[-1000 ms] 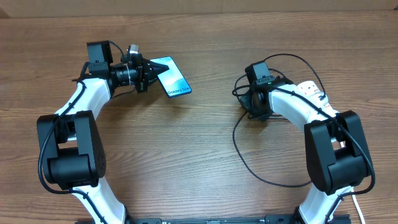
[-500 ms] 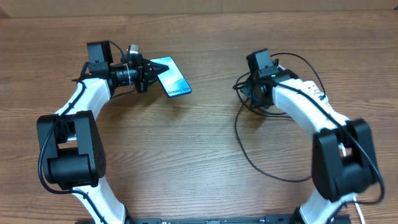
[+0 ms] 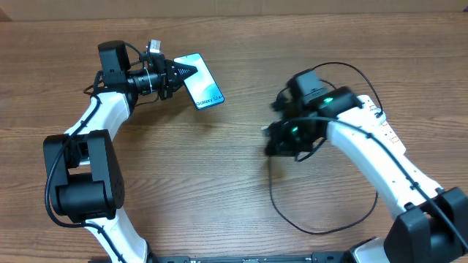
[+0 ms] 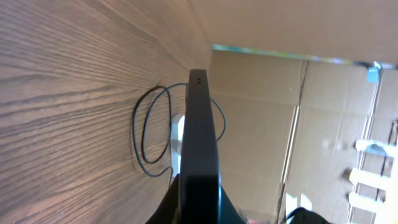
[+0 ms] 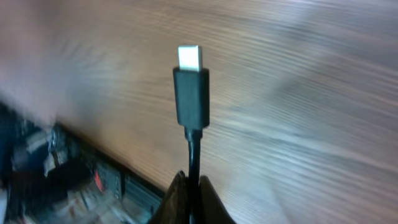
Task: Plug charger to phone and switch on socket
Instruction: 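Carry the plug with the right gripper to the phone's bottom port, then push the USB-C plug upward into the phone's charging port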
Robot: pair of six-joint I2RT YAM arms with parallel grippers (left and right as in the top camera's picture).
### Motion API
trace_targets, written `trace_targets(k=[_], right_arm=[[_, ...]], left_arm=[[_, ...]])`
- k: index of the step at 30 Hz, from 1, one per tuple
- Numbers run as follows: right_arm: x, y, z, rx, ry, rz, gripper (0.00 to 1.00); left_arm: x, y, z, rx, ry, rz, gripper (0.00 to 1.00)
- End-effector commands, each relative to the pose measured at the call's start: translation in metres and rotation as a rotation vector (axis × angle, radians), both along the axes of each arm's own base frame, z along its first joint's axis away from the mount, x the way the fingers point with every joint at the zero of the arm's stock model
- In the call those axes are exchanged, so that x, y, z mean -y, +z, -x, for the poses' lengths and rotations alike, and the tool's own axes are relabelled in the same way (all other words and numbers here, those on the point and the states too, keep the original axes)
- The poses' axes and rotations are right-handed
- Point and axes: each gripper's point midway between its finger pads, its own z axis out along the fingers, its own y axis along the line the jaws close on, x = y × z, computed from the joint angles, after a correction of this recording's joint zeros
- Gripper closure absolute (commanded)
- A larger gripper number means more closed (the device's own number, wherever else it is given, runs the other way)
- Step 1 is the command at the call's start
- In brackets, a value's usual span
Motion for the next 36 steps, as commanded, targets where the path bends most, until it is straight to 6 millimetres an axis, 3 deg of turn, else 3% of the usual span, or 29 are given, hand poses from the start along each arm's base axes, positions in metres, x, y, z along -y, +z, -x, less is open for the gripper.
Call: trace_targets(k=[1,4,6,10,17,23,36], right_arm=[[-0.047,0.021,0.022,0.174,0.327,-0.157,0.96],[-0.075,0.025,0.021,0.285,0.399,-0.184,0.96],[-0.081,0.027,0.018,0.318,0.404,-0.19,0.96],[-0.08,0.027,-0.004,0.369,0.312,-0.142,0.96],[-0.094,0.04,-0.025,0.415,0.215,-0.2,0.96],[-0.1,0.042,-0.032,0.321,0.042,-0.225,0.96],[-0.105,0.039,-0.03,0.235,-0.027,-0.246,0.96]], left_arm=[[0.01,0.028,0.012,0.13,-0.131,0.071,0.96],[0.016,0.047,0.025,0.235,-0.242,0.122,0.96],[0.017,0.048,0.028,0.235,-0.259,0.133,0.96],[0.017,0.048,0.029,0.235,-0.264,0.136,0.96],[0.018,0.05,0.032,0.236,-0.278,0.144,0.96],[0.02,0.048,0.029,0.235,-0.264,0.132,0.96],[0.019,0.046,0.025,0.176,-0.233,0.135,0.96]])
